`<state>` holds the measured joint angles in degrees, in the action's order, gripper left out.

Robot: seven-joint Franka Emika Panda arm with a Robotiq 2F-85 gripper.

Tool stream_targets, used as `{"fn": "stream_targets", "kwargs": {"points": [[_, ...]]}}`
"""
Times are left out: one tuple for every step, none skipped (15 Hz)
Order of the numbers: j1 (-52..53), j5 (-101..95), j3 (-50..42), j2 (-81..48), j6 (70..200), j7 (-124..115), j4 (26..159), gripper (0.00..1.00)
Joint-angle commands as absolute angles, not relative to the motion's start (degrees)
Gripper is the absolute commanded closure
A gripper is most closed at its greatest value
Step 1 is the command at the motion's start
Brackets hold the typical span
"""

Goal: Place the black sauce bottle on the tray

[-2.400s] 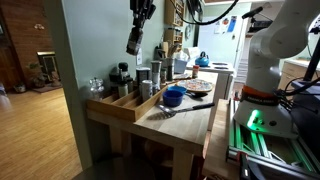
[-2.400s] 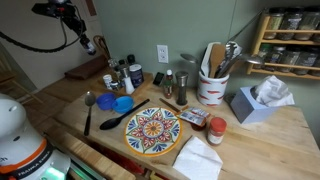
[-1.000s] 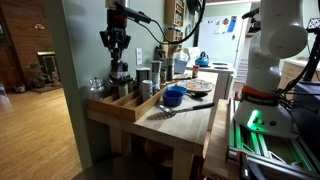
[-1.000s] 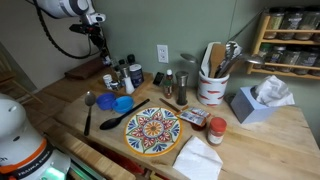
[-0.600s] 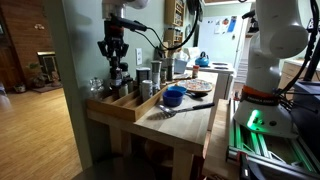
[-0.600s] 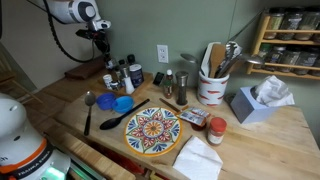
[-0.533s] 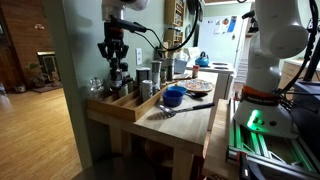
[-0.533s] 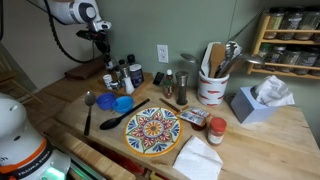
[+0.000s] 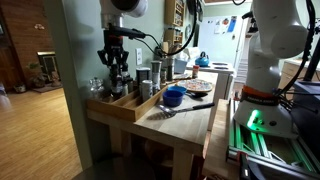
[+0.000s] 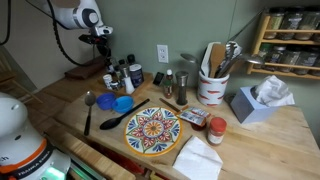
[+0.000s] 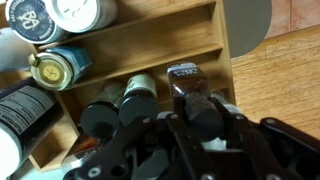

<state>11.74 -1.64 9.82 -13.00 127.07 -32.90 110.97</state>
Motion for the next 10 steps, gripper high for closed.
{"fn": "stream_targets", "kwargs": {"points": [[13.27, -2.63, 8.36, -14.18, 128.35, -34.69, 110.50, 0.92], [13.39, -2.63, 8.21, -14.39, 128.80, -34.71, 110.55, 0.92], [13.51, -2.68, 8.05, -14.54, 129.39, -34.77, 110.63, 0.92], [13.70, -2.93, 7.81, -14.77, 129.84, -35.03, 110.61, 0.92], [13.88, -3.25, 7.57, -14.93, 130.34, -35.33, 110.64, 0.92], [13.99, -3.29, 7.41, -15.25, 130.58, -35.43, 110.54, 0.92], [14.11, -3.45, 7.25, -15.49, 130.49, -35.56, 110.48, 0.92], [14.25, -3.80, 7.07, -15.78, 130.16, -35.68, 110.39, 0.92], [14.28, -3.86, 7.01, -16.01, 129.92, -35.59, 110.34, 0.92], [14.38, -4.20, 6.84, -16.17, 129.83, -35.74, 110.38, 0.92]]}}
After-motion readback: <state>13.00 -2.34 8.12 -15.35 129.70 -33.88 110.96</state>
